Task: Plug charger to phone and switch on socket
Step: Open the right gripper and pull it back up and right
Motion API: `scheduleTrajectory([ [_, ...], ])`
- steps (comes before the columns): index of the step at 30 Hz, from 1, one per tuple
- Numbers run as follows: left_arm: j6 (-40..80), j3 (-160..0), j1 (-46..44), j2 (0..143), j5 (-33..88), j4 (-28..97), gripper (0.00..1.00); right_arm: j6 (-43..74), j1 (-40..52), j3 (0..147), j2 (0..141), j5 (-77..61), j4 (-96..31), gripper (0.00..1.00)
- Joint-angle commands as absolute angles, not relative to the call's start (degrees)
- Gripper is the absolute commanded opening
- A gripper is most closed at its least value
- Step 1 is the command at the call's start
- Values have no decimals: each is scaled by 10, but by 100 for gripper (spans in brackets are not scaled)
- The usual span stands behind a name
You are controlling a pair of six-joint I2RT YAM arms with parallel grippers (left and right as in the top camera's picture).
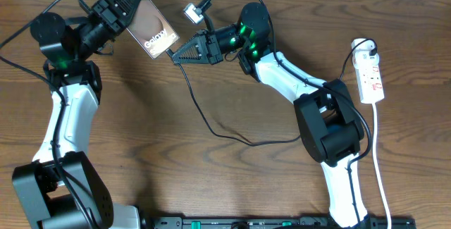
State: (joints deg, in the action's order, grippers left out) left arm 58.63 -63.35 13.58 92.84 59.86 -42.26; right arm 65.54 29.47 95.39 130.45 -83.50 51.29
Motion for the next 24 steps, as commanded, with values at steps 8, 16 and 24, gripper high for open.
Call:
scheduleTrajectory([
  [8,585,-640,129,918,638,-426,7,662,297,958,1304,-792,519,99],
  [16,585,-640,175,918,638,-425,7,647,293,958,1304,-802,518,99],
  [24,590,-640,224,918,639,-425,7,510,262,958,1304,-766,295,99],
])
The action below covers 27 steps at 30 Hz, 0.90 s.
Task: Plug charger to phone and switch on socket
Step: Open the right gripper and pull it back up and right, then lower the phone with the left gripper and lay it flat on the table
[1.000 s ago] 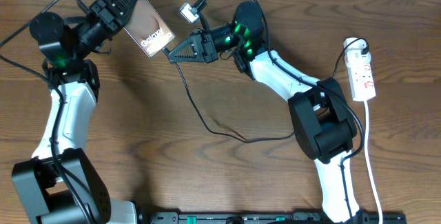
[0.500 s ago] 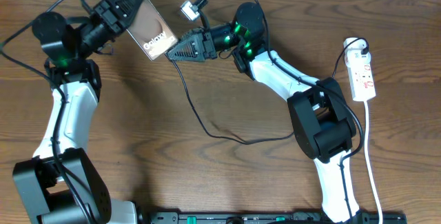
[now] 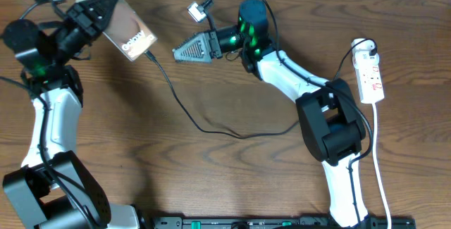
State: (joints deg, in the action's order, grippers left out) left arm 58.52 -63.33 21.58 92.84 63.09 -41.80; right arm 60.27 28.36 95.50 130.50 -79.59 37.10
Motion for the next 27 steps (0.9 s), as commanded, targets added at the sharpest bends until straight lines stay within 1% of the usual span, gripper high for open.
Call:
scheduleTrajectory([
  [1,590,-640,225,918,639,-425,7,484,257,958,1304,-755,252,99],
  [7,590,-640,224,918,639,-425,7,327,224,958,1303,-646,0,99],
  [13,559,-640,224,918,638,-402,8,199,191,967,1272,-463,-221,99],
  [15,533,-640,223,918,637,-366,7,179,188,967,1249,-396,-264,99],
  [17,489,-640,221,918,625,-304,7,171,189,967,1221,-296,-308,99],
  [21,381,-640,202,919,556,-137,7,171,201,967,1172,-159,-355,99],
  [24,320,-640,180,923,518,-63,8,171,210,967,1148,-112,-367,99],
  [27,279,-640,156,933,493,-14,7,171,216,967,1140,-104,-366,99],
])
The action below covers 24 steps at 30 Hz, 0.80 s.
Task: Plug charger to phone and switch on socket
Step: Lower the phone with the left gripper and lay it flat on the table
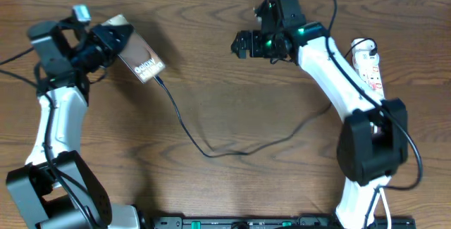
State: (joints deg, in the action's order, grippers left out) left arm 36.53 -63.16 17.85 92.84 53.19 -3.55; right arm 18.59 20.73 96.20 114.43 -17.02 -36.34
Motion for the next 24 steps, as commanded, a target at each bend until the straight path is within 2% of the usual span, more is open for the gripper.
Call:
scheduleTrajectory([
  [1,266,-640,145,941,481,4,7,171,218,967,1139,-104,-366,99],
  [5,236,-640,110,976,441,44,7,171,218,967,1139,-98,-371,99],
  [11,236,-640,80,1058,439,39,7,171,219,967,1139,-95,-371,99],
  [24,236,-640,74,1150,439,38,7,171,219,967,1139,-95,-375,99],
])
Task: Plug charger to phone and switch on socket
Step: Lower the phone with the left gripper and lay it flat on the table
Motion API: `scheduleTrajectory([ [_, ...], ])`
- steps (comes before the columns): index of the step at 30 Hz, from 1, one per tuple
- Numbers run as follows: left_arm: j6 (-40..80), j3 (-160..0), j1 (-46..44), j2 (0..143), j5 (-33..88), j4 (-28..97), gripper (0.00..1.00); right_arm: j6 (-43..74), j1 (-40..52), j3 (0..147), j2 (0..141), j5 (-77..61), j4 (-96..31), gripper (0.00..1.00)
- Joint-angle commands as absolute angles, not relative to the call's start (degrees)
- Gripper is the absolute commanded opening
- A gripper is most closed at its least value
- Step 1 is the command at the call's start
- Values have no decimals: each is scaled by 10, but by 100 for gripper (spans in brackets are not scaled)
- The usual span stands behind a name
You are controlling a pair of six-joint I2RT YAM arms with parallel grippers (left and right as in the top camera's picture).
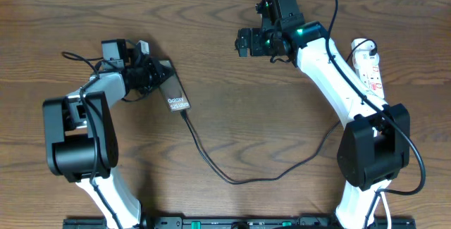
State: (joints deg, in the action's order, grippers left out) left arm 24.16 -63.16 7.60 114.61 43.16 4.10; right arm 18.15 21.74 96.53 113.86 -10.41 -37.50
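The dark phone (175, 92) lies slanted at the table's left centre. My left gripper (151, 75) is shut on its upper end. The black charger cable (211, 165) is plugged into the phone's lower end and loops across the table toward the right. The white socket strip (371, 70) lies at the right edge with a plug (362, 46) in its far end; its switch is too small to read. My right gripper (240, 43) hovers at the far centre, pointing left, open and holding nothing, well left of the strip.
The table's far edge meets a white wall just beyond the right arm. A black rail (232, 223) runs along the near edge. The right arm's forearm (331, 67) crosses close beside the strip. The cable loop occupies the centre of the table.
My left arm has folded in and brought the phone rightward and nearer, down to the table's left centre. The cable loop has shifted with it. The right arm has hardly moved.
First my left gripper held the phone up at the far left, and the right gripper held the plug at its lower edge. Then the cable was in the phone and the right gripper stood apart. The right arm then swung right toward the strip; now the phone is lower.
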Motion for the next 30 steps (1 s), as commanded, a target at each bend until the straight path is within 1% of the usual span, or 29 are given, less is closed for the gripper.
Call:
scheduleTrajectory([
  [1,236,-640,74,1151,439,38,7,171,219,967,1139,-95,-375,99],
  [12,236,-640,74,1152,439,38,8,171,222,967,1139,-95,-375,99],
  [15,236,-640,74,1152,439,38,17,171,222,967,1139,-95,-375,99],
  [17,236,-640,74,1152,439,38,17,171,222,967,1139,-95,-375,99],
  [18,236,-640,74,1152,439,38,22,171,222,967,1139,-95,-375,99],
  [24,236,-640,74,1152,439,39,27,171,222,967,1139,-95,-375,99],
  [27,236,-640,74,1152,439,38,33,171,222,967,1139,-95,-375,99],
  [29,236,-640,74,1152,439,39,41,171,222,967,1139,-95,-375,99],
  [30,236,-640,74,1152,439,39,43,171,222,967,1139,-95,-375,99],
])
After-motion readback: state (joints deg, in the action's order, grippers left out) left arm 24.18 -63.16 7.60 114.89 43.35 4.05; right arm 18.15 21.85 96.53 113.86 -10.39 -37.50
